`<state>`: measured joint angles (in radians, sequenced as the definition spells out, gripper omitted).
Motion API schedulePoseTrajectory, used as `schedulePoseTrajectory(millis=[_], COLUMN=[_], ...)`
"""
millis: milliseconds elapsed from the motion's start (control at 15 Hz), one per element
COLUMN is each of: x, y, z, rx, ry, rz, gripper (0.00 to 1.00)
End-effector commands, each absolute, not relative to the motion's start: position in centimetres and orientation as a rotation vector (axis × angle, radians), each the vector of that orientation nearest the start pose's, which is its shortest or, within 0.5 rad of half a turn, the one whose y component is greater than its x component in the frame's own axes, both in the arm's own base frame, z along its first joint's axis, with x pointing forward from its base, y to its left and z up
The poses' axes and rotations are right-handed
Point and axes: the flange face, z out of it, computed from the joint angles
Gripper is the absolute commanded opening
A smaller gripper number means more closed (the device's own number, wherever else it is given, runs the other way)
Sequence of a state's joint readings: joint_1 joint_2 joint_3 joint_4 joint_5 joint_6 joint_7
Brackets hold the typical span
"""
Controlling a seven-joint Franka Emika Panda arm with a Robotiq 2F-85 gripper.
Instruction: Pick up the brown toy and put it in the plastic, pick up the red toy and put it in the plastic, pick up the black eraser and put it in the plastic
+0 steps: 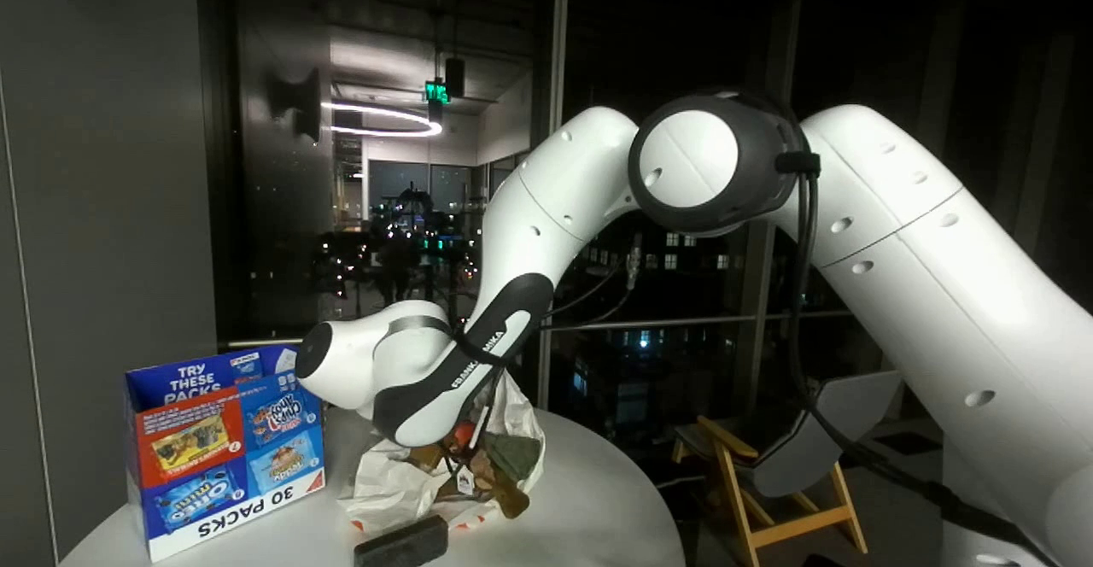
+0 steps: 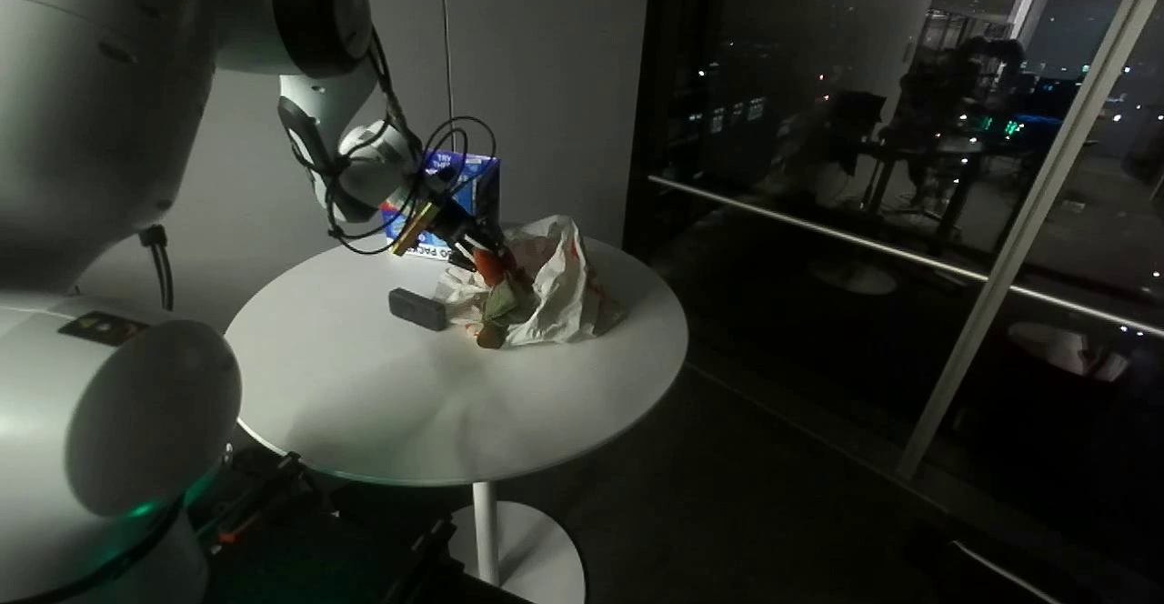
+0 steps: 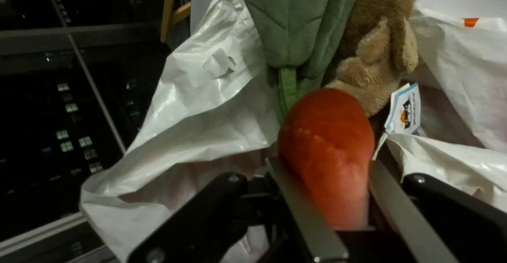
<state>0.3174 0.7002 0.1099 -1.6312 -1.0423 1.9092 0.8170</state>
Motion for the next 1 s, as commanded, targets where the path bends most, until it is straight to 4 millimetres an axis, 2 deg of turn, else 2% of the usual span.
schedulePoseTrajectory(millis=[0, 400, 600, 733, 933], x=[66.0, 68.3, 69.3, 69.9, 70.7], y=[20.3, 19.4, 18.8, 19.1, 20.4], z=[20.6, 18.4, 17.9, 17.2, 16.2], rx=[2.248, 2.209, 2.123, 2.121, 2.215], ry=[0.075, -0.063, -0.143, -0.088, -0.009], rz=[0.134, 0.032, 0.058, 0.073, 0.123], gripper=[0.08, 0.08, 0.08, 0.08, 0.07])
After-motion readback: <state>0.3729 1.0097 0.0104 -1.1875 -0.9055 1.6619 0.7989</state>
